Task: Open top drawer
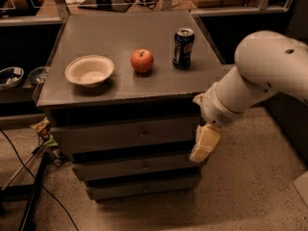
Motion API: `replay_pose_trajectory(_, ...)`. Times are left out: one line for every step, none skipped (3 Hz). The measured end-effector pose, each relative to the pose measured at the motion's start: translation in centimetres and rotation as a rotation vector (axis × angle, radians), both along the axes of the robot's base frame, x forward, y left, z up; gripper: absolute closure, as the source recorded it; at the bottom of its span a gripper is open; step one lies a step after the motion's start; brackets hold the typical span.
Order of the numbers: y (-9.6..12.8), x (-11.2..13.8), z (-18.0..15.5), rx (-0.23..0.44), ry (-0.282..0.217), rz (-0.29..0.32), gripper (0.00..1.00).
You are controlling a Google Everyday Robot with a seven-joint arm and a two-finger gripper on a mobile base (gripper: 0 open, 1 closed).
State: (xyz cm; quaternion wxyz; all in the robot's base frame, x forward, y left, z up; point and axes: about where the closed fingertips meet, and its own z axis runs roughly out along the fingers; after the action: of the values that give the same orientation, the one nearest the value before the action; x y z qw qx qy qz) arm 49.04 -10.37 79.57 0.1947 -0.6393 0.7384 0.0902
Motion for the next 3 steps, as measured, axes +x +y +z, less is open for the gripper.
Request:
replay_pose_trajectory(1.7,1.7,-3.0,-0.006,0.028,0.01,0.0)
replay_pose_trajectory(1.7,1.7,-3.0,-0.006,0.028,0.01,0.0)
replay_pose_trajectory(2.0,2.8,-4.5,-0.022,0.019,-0.021,0.0)
